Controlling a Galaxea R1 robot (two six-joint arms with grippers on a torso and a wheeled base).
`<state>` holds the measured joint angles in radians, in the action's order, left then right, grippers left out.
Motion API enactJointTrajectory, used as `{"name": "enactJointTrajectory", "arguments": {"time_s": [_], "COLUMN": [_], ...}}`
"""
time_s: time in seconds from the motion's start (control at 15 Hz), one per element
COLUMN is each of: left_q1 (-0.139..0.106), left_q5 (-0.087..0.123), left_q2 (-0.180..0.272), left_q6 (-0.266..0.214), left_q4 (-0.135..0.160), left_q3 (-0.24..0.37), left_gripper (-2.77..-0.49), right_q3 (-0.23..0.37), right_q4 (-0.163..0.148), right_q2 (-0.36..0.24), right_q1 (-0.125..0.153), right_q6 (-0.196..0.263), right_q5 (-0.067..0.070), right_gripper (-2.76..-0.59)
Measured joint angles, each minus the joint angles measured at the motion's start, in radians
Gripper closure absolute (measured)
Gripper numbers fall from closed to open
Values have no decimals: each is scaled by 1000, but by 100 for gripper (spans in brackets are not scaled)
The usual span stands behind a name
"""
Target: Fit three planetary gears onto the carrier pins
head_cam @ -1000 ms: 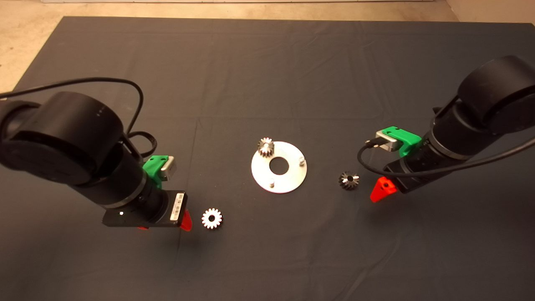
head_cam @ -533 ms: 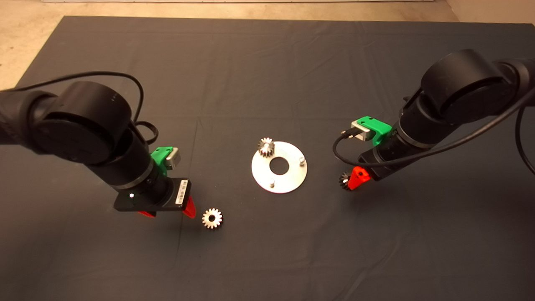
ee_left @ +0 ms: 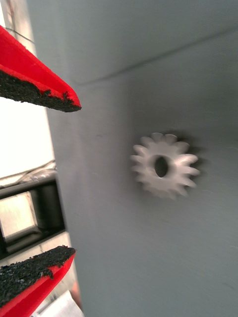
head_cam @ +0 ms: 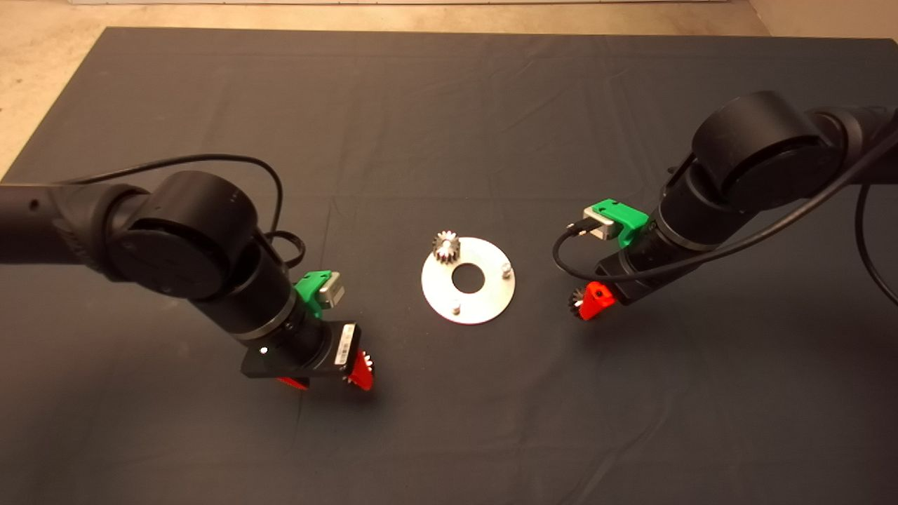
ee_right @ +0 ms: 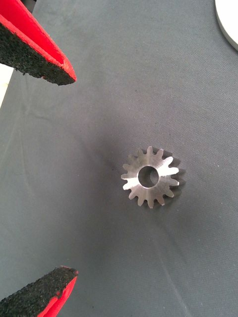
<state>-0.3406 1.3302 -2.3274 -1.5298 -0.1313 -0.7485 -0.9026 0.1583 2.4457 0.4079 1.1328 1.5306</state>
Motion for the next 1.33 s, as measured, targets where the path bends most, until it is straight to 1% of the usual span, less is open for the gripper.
{"name": "enactJointTrajectory", "arguments": {"time_s": [0.13,0.2,0.27,0.33,0.47,0.53,0.67,0.73,0.8,0.87,0.93,1.0,1.07,1.13,1.27,1.33], "left_q1": [1,1,2,9,28,36,39,41,48,54,55,55,55,55,56,59], "left_q5": [-2,-4,-4,-5,-8,-6,-4,2,18,39,69,94,106,106,110,114], "left_q2": [0,0,-3,-9,-13,-11,-10,-11,-14,-19,-37,-59,-82,-99,-111,-119], "left_q6": [53,56,56,56,55,54,49,46,45,45,45,43,40,26,24,24], "left_q4": [0,-3,-6,-11,-50,-78,-135,-153,-162,-169,-176,-184,-188,-189,-198,-211], "left_q3": [-35,-48,-51,-51,-50,-47,-25,-14,-11,-10,-10,-10,-10,-9,-9,-9], "left_gripper": [-189,-189,-189,-189,-189,-189,-189,-189,-189,-189,-189,-189,-189,-189,-189,-189], "right_q3": [0,0,0,0,0,0,0,0,0,0,0,0,0,0,0,0], "right_q4": [0,0,0,1,1,1,1,1,1,1,1,1,1,1,1,1], "right_q2": [1,0,0,0,-2,-1,-1,-2,-2,-2,-2,-1,-1,-2,-3,-2], "right_q1": [-1,-1,-1,-1,-1,-1,-1,-1,-1,-1,-1,-1,-1,-1,-1,-1], "right_q6": [-2,-2,-2,-3,-3,-6,-7,-7,-9,-10,-10,-12,-14,-15,-17,-18], "right_q5": [-1,-3,-2,-1,0,-1,0,0,0,0,0,-2,-3,-1,0,0], "right_gripper": [-273,-273,-273,-273,-273,-273,-273,-273,-273,-273,-273,-273,-273,-273,-273,-273]}}
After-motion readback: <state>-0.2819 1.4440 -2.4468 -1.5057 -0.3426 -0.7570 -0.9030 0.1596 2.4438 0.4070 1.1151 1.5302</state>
